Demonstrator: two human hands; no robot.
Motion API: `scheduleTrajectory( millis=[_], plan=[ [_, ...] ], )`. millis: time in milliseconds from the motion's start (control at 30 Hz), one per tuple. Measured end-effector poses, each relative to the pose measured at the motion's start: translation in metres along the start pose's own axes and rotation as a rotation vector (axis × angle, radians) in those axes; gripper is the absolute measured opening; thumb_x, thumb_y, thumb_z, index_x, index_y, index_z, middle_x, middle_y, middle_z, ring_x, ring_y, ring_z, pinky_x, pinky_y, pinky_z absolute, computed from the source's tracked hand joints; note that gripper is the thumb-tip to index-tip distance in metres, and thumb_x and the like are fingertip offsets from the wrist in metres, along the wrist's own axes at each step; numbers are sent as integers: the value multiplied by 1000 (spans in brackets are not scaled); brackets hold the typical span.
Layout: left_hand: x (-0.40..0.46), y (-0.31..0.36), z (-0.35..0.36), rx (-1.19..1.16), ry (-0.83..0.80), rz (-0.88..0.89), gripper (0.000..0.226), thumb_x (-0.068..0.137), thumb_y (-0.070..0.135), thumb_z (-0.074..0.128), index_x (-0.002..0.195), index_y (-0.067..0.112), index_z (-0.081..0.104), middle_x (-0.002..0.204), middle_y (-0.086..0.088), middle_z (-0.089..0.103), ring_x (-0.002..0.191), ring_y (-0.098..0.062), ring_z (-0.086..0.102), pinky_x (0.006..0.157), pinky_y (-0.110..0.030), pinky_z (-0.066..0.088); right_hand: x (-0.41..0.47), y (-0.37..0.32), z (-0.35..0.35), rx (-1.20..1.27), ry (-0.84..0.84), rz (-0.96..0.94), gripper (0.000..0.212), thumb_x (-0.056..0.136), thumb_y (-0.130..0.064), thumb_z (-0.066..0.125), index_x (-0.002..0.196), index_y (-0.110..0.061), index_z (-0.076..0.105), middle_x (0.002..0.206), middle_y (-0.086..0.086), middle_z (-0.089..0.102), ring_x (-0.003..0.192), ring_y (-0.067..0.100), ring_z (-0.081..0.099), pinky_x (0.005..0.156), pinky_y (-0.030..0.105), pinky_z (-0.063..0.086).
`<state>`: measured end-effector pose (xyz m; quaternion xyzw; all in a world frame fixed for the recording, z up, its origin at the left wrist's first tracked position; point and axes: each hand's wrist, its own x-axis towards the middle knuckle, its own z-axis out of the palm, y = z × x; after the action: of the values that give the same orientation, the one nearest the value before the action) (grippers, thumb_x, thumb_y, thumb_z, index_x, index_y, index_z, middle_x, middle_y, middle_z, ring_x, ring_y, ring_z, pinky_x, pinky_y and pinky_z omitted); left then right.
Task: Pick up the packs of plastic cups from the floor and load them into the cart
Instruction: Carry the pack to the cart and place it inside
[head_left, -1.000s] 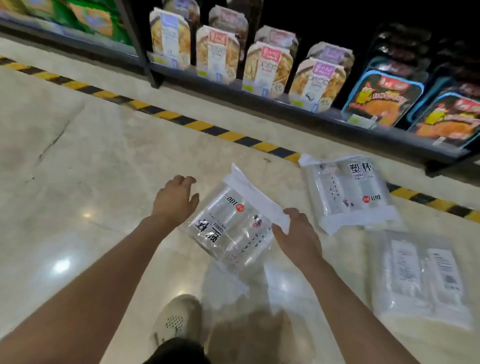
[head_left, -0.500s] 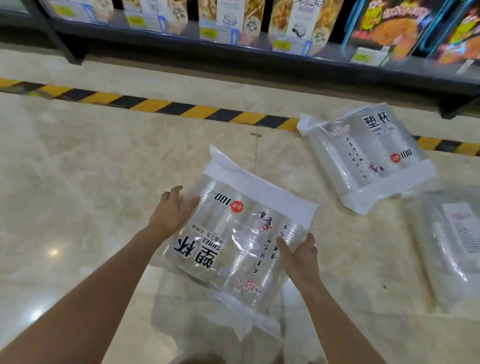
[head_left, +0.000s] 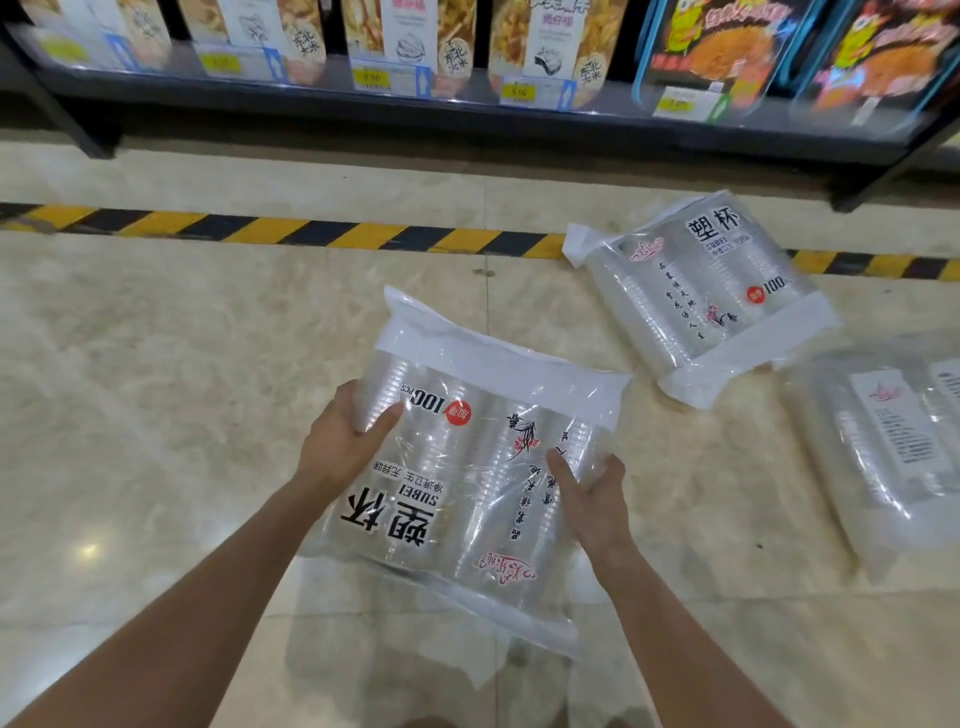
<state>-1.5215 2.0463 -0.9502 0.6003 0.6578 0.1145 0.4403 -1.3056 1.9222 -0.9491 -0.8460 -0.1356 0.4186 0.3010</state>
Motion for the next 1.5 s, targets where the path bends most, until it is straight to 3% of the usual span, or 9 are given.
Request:
scheduleTrajectory(
  millis=[100, 300, 467, 567, 800, 1000, 1100, 1333, 1500],
  plan=[
    [-10, 25, -9, -75, 45, 45, 78, 71, 60, 54, 134, 16, 38, 126, -7, 57, 117, -27, 53, 88, -29, 37, -8, -21, -19, 22, 40, -91, 85, 83, -45, 63, 146, -11, 17, 146, 15, 36, 133, 28, 38, 105, 31, 31],
    [-44, 116, -26, -165, 160, 217, 58, 86, 45, 58, 133, 17, 39, 125, -5, 57, 106, -18, 54, 85, -27, 37, -36, -77, -91, 104, 151, -285, 84, 83, -46, 62, 146, -13, 18, 146, 13, 39, 135, 26, 38, 111, 32, 30],
    [-107, 228, -47, -207, 211, 323, 57, 88, 42, 56, 135, 16, 38, 131, -2, 52, 121, -21, 48, 87, -25, 33, -90, -133, -192, 195, 238, -393, 85, 82, -47, 64, 146, -15, 19, 146, 10, 39, 135, 25, 37, 105, 29, 31],
    [-158, 309, -60, -228, 216, 405, 56, 88, 41, 56, 135, 16, 38, 134, -4, 51, 116, -14, 48, 88, -25, 33, -136, -167, -270, 245, 304, -416, 84, 79, -51, 65, 144, -18, 23, 138, 8, 47, 130, 25, 42, 100, 28, 34],
    [-294, 503, -104, -213, 148, 624, 56, 88, 39, 55, 135, 12, 39, 130, 4, 47, 121, -14, 43, 89, -23, 28, -279, -243, -463, 296, 526, -462, 77, 81, -45, 66, 141, -17, 28, 132, 4, 54, 119, 23, 52, 91, 26, 37],
    [-409, 662, -147, -233, 42, 757, 52, 87, 34, 59, 131, 12, 42, 129, -8, 55, 118, -26, 51, 86, -29, 34, -412, -297, -607, 351, 704, -430, 83, 76, -57, 62, 141, -20, 25, 135, 4, 52, 121, 25, 52, 103, 40, 41],
    [-465, 731, -161, -229, -42, 844, 52, 87, 34, 59, 131, 12, 42, 129, -9, 55, 118, -28, 52, 87, -31, 36, -474, -312, -665, 398, 826, -417, 77, 82, -46, 64, 142, -18, 27, 139, 4, 49, 126, 24, 48, 101, 31, 38],
    [-561, 827, -152, -211, -245, 1025, 72, 76, 57, 55, 132, 14, 39, 129, -11, 55, 116, -31, 53, 94, -40, 42, -581, -302, -753, 469, 1095, -377, 66, 83, -42, 64, 137, -20, 32, 133, 2, 52, 123, 24, 50, 89, 26, 34],
    [-615, 861, -110, -260, -362, 1100, 65, 85, 46, 58, 134, 13, 34, 132, -13, 52, 119, -32, 51, 97, -45, 43, -616, -272, -803, 522, 1226, -313, 75, 82, -43, 65, 141, -17, 27, 139, 3, 49, 126, 22, 48, 92, 23, 32]
  ],
)
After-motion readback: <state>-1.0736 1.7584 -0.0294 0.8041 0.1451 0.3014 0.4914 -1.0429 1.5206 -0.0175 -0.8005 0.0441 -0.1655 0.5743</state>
